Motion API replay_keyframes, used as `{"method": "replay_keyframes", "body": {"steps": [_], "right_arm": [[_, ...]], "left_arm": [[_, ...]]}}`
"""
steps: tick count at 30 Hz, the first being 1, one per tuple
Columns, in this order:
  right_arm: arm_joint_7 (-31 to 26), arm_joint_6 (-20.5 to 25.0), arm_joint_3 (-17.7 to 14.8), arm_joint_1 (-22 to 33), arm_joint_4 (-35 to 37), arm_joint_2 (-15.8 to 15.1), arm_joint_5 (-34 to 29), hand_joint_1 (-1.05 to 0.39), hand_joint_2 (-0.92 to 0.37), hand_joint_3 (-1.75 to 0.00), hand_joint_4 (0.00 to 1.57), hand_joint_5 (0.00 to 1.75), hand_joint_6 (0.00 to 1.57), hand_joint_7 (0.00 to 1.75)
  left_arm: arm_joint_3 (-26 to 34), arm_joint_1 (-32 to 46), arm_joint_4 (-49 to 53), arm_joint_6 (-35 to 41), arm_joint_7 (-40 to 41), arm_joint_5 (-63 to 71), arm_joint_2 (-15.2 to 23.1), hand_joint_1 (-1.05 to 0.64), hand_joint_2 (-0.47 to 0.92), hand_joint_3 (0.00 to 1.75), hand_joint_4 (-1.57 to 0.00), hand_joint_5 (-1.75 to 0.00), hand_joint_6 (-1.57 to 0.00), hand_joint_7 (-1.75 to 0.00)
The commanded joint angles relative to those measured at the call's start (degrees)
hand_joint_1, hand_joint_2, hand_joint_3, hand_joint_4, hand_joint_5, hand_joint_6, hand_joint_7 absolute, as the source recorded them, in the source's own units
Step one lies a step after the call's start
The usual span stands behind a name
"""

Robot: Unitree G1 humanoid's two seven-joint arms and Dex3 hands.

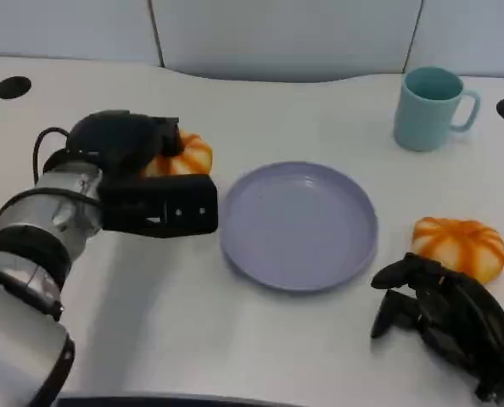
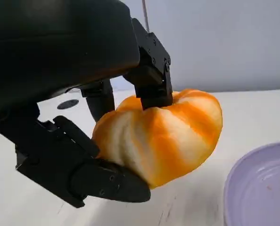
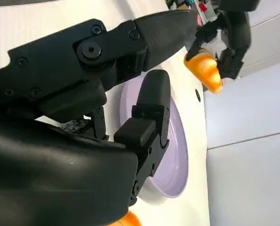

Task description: Grasp the bread from the table and place it into the plate.

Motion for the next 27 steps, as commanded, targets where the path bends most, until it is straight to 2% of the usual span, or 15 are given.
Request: {"method": "replay_keyframes", "body": {"steps": [1,2,3,5,8,11,13,15,18,19,21,24,26,27], "right_arm": [[-0.79,0.80,0.52,2.42,0.56,0.01,-1.08,-0.54,-0.92,-0.09,0.66,1.56,0.72,0.99],[-1.12,1.05,0.65,2.46,0.42,0.03,-1.15,-0.55,-0.92,-0.08,0.64,1.53,0.73,0.99],[-0.84,1.37,0.60,2.41,0.47,0.09,-0.83,-0.56,-0.92,-0.08,0.63,1.52,0.73,0.99],[-0.87,1.95,0.74,2.48,0.05,0.16,-0.64,-0.54,-0.92,-0.08,0.63,1.52,0.73,0.98],[-0.91,2.04,0.91,2.51,-0.16,0.27,-0.71,-0.54,-0.92,-0.07,0.64,1.52,0.73,0.98],[-0.33,1.38,0.80,2.24,0.71,0.49,-0.51,-0.53,-0.92,-0.07,0.66,1.55,0.73,0.98],[-0.57,1.40,0.80,2.30,0.77,0.73,-0.48,-0.52,-0.92,-0.07,0.66,1.55,0.73,0.98],[-1.15,1.90,1.01,2.59,0.04,0.97,-0.58,-0.54,-0.92,-0.06,0.64,1.54,0.74,0.99],[-1.54,1.29,1.62,2.91,-0.63,1.03,-1.26,-0.54,-0.92,-0.07,0.63,1.58,0.73,1.03],[-1.91,1.41,1.85,3.06,-0.90,1.01,-1.51,-0.54,-0.92,-0.08,0.63,1.59,0.72,1.03],[-2.00,1.95,2.00,3.30,-1.24,1.06,-1.51,-0.55,-0.92,-0.07,0.62,1.59,0.72,1.04],[-1.75,2.40,1.83,3.35,-1.36,1.36,-1.10,-0.53,-0.92,-0.06,0.62,1.59,0.71,1.04],[-2.08,2.33,1.88,3.42,-1.67,1.45,-1.24,-0.52,-0.92,-0.05,0.59,1.56,0.71,1.03],[-2.05,1.87,1.91,3.46,-1.74,1.46,-1.36,-0.52,-0.92,-0.06,0.59,1.56,0.71,1.02]], "left_arm": [[-0.80,-2.51,-1.09,-2.02,0.86,0.69,-0.39,-0.21,0.53,0.80,-0.69,-1.72,-0.59,-1.69],[-1.06,-2.88,-1.19,-2.38,0.87,0.88,-0.64,-0.23,0.54,0.78,-0.68,-1.61,-0.63,-1.51],[-1.49,-3.26,-1.27,-2.62,1.14,1.24,-0.94,-0.24,0.55,0.77,-0.69,-1.55,-0.66,-1.43],[-2.17,-4.02,-1.39,-3.24,1.21,1.77,-1.57,-0.24,0.56,0.79,-0.68,-1.71,-0.58,-1.67],[-2.98,-5.00,-1.57,-3.98,0.93,2.49,-2.65,-0.26,0.55,0.79,-0.73,-1.74,-0.55,-1.73],[-3.80,-5.85,-1.81,-4.78,0.63,3.20,-3.86,-0.30,0.58,0.66,-0.71,-1.75,-0.56,-1.65],[-4.47,-6.32,-2.01,-5.48,0.74,3.76,-4.57,-0.30,0.60,0.63,-0.73,-1.75,-0.54,-1.71],[-5.12,-6.64,-2.17,-6.14,1.13,4.25,-5.42,-0.29,0.60,0.62,-0.71,-1.75,-0.57,-1.63],[-5.14,-6.50,-2.06,-6.96,1.17,4.05,-6.92,-0.31,0.66,0.58,-0.76,-1.75,-0.55,-1.72],[-5.22,-6.34,-1.91,-7.42,1.13,4.03,-7.32,-0.32,0.68,0.58,-0.77,-1.75,-0.54,-1.73],[-5.63,-6.17,-1.66,-7.98,1.07,4.33,-8.13,-0.30,0.63,0.72,-0.80,-1.75,-0.57,-1.74],[-6.18,-5.92,-1.35,-8.48,1.17,4.77,-9.51,-0.29,0.58,0.75,-0.80,-1.75,-0.57,-1.75],[-6.80,-5.79,-1.12,-8.33,1.03,5.18,-10.66,-0.33,0.61,0.63,-0.77,-1.75,-0.58,-1.63],[-7.01,-5.73,-1.02,-8.29,0.94,5.22,-11.08,-0.38,0.69,0.48,-0.75,-1.75,-0.61,-1.49]]}}
